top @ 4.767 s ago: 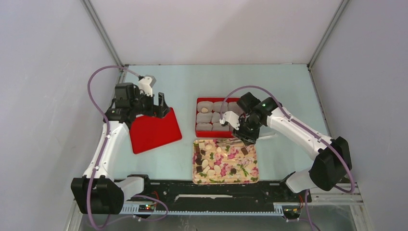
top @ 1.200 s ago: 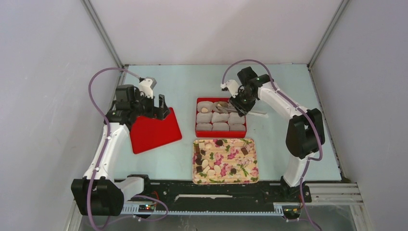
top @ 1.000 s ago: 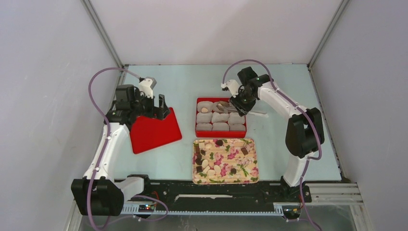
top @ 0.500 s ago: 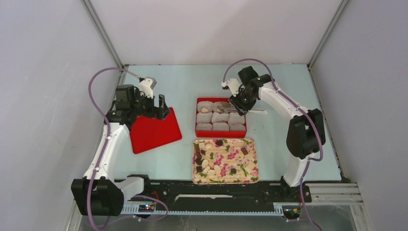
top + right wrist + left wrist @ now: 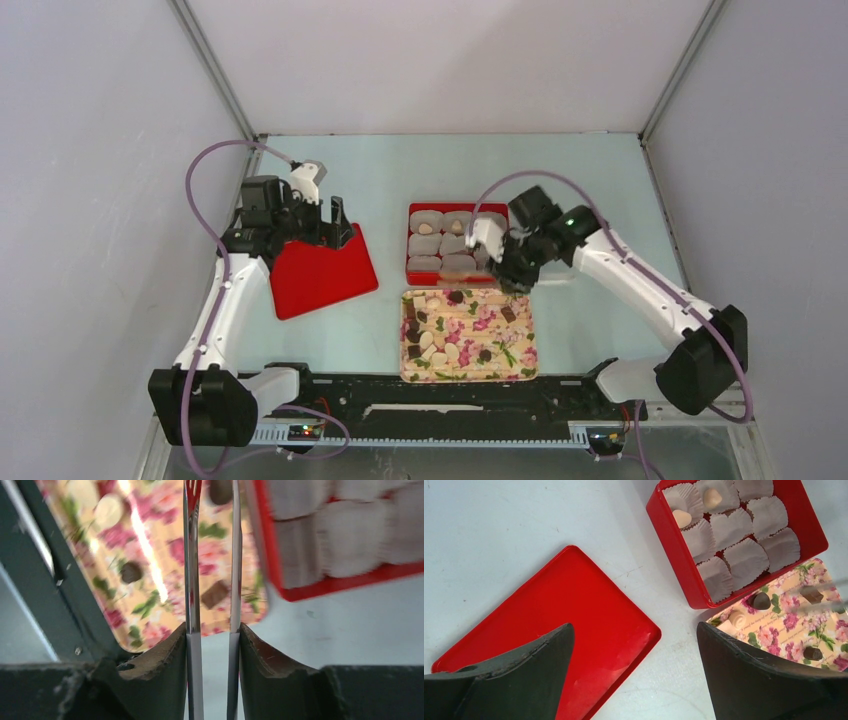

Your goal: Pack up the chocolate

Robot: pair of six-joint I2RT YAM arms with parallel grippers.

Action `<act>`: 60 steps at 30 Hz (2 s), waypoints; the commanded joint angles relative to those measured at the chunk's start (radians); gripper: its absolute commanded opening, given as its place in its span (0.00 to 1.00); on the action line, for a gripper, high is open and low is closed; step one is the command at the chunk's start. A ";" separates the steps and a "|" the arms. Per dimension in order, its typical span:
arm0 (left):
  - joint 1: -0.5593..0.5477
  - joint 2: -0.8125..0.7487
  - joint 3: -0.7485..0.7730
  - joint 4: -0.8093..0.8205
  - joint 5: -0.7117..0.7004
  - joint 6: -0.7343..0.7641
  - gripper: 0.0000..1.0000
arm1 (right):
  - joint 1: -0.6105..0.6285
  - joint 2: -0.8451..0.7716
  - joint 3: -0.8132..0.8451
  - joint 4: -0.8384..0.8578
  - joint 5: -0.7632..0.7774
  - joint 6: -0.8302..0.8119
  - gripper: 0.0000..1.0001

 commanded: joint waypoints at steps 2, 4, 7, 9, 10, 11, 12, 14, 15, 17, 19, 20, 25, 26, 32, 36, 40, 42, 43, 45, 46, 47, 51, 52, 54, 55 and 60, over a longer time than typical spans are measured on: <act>0.002 -0.002 -0.009 0.028 0.011 0.003 0.97 | 0.117 -0.015 -0.125 -0.075 -0.059 -0.104 0.43; 0.002 -0.002 -0.009 0.028 0.008 0.002 0.97 | 0.146 -0.039 -0.150 -0.084 -0.079 -0.116 0.45; 0.002 0.000 -0.012 0.032 0.007 0.003 0.97 | 0.170 -0.063 -0.155 -0.112 -0.112 -0.129 0.48; 0.002 0.003 -0.013 0.034 0.006 0.004 0.97 | 0.184 -0.066 -0.157 -0.128 -0.121 -0.131 0.49; 0.002 0.004 -0.013 0.035 0.006 0.004 0.97 | 0.192 -0.065 -0.162 -0.129 -0.121 -0.129 0.49; 0.002 0.004 -0.014 0.035 0.007 0.003 0.97 | 0.200 -0.059 -0.167 -0.129 -0.116 -0.128 0.49; 0.002 0.004 -0.014 0.036 0.007 0.004 0.97 | 0.209 -0.055 -0.173 -0.126 -0.111 -0.127 0.50; 0.002 0.004 -0.014 0.035 0.007 0.004 0.97 | 0.221 -0.041 -0.182 -0.112 -0.098 -0.120 0.50; 0.002 0.005 -0.014 0.036 0.006 0.003 0.97 | 0.227 -0.030 -0.183 -0.108 -0.093 -0.119 0.50; 0.002 0.004 -0.014 0.034 0.007 0.005 0.97 | 0.239 -0.009 -0.183 -0.096 -0.082 -0.114 0.50; 0.002 0.003 -0.015 0.034 0.007 0.005 0.97 | 0.251 0.012 -0.183 -0.087 -0.064 -0.109 0.50; 0.002 0.004 -0.015 0.033 0.006 0.005 0.97 | 0.259 0.024 -0.183 -0.084 -0.054 -0.107 0.50; 0.002 0.002 -0.018 0.036 0.006 0.007 0.97 | 0.293 0.067 -0.183 -0.078 0.007 -0.097 0.49; 0.002 0.002 -0.020 0.037 0.007 0.007 0.97 | 0.297 0.071 -0.183 -0.078 0.016 -0.097 0.49; 0.002 0.003 -0.019 0.038 0.007 0.007 0.97 | 0.304 0.038 -0.184 -0.088 0.061 -0.108 0.38; 0.002 0.007 -0.019 0.038 0.012 0.006 0.97 | 0.299 -0.004 -0.169 -0.113 0.123 -0.125 0.34; 0.002 0.006 -0.020 0.036 0.015 0.007 0.97 | 0.261 -0.045 -0.129 -0.128 0.124 -0.127 0.32; 0.002 0.007 -0.019 0.037 0.013 0.007 0.97 | 0.214 -0.059 -0.102 -0.127 0.089 -0.129 0.31; 0.002 0.007 -0.019 0.036 0.015 0.006 0.97 | 0.186 -0.064 -0.089 -0.123 0.058 -0.129 0.30; 0.002 0.006 -0.018 0.036 0.019 0.007 0.97 | 0.115 -0.074 -0.061 -0.103 0.004 -0.129 0.29; 0.002 0.004 -0.018 0.035 0.020 0.008 0.97 | 0.073 -0.074 -0.051 -0.092 -0.020 -0.129 0.28; 0.002 0.004 -0.019 0.035 0.020 0.007 0.97 | 0.034 -0.073 -0.041 -0.082 -0.046 -0.129 0.28; 0.002 -0.001 -0.023 0.034 0.020 0.008 0.97 | -0.125 -0.061 -0.007 -0.042 -0.122 -0.121 0.28; 0.002 -0.002 -0.023 0.035 0.021 0.009 0.97 | -0.154 -0.059 0.000 -0.020 -0.132 -0.110 0.28; 0.002 -0.001 -0.023 0.037 0.021 0.009 0.97 | -0.206 -0.052 0.014 0.014 -0.152 -0.078 0.28; 0.002 0.000 -0.024 0.037 0.022 0.009 0.97 | -0.227 -0.050 0.020 0.033 -0.158 -0.062 0.28; 0.002 0.002 -0.022 0.037 0.021 0.009 0.97 | -0.281 -0.028 0.028 0.129 -0.096 0.006 0.28</act>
